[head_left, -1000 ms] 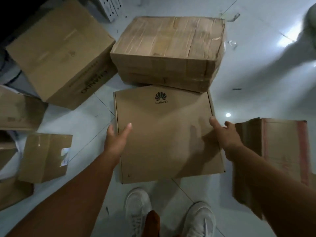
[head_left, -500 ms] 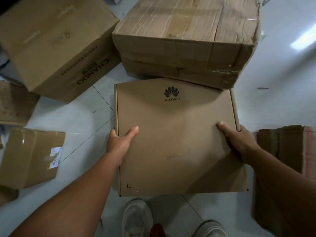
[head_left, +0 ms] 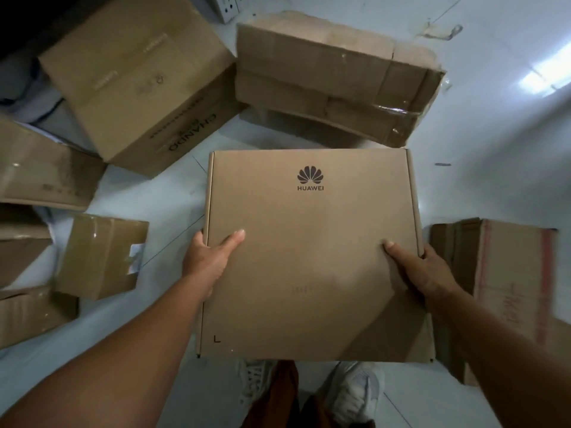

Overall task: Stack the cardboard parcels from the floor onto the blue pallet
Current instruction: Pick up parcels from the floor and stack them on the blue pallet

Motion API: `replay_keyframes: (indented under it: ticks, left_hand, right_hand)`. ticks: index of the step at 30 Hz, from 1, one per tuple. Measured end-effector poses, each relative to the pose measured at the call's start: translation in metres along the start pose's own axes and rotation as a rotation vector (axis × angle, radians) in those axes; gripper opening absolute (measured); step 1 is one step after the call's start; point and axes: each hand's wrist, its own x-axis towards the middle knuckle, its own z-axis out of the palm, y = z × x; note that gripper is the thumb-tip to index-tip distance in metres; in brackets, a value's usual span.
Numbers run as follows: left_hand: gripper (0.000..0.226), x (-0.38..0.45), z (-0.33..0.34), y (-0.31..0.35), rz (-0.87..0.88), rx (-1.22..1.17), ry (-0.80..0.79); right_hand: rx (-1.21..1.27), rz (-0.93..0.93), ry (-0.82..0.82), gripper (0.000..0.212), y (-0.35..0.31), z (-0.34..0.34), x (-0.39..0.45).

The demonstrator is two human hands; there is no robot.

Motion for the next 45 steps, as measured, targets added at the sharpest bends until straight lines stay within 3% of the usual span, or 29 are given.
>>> replay_keyframes:
  ticks: [8, 11, 13, 19, 24, 29, 32, 35, 38, 45]
  left_hand:
    - [0.103, -0.088, -0.077, 0.029, -0.008, -0.068, 0.020]
    - [0.115, -0.118, -0.105, 0.036, -0.027, -0.138, 0.035]
    - [0.111, -0.138, -0.124, 0.039, -0.026, -0.182, 0.072]
    - [0.108, -0.188, -0.169, 0.032, -0.046, -0.279, 0.130]
    - [0.107, -0.224, -0.204, 0.019, -0.068, -0.340, 0.190]
    - [0.111, -0.261, -0.250, -0.012, -0.125, -0.414, 0.236]
    - [0.100, -0.286, -0.282, -0.036, -0.123, -0.451, 0.285]
    - [0.098, -0.312, -0.315, -0.070, -0.150, -0.477, 0.335]
    - [0.108, -0.340, -0.349, -0.108, -0.182, -0.506, 0.387]
    - [0.097, -0.416, -0.417, -0.197, -0.269, -0.615, 0.549]
  right_hand:
    - [-0.060, -0.070, 0.019, 0.068, -0.065, -0.030, -0.094]
    - [-0.097, -0.117, -0.020, 0.088, -0.093, -0.037, -0.124]
    - [-0.128, -0.156, -0.041, 0.094, -0.109, -0.041, -0.142]
    - [-0.177, -0.215, -0.084, 0.067, -0.148, -0.043, -0.194]
    - [-0.203, -0.257, -0.097, 0.066, -0.166, -0.034, -0.235]
    - [-0.260, -0.316, -0.146, 0.066, -0.178, -0.011, -0.287]
    - [-0.298, -0.362, -0.186, 0.064, -0.183, 0.010, -0.325]
    - [-0.331, -0.415, -0.236, 0.052, -0.184, 0.036, -0.368]
    - [-0.377, -0.466, -0.292, 0.056, -0.181, 0.063, -0.410]
    - [-0.494, -0.562, -0.439, 0.055, -0.163, 0.129, -0.504]
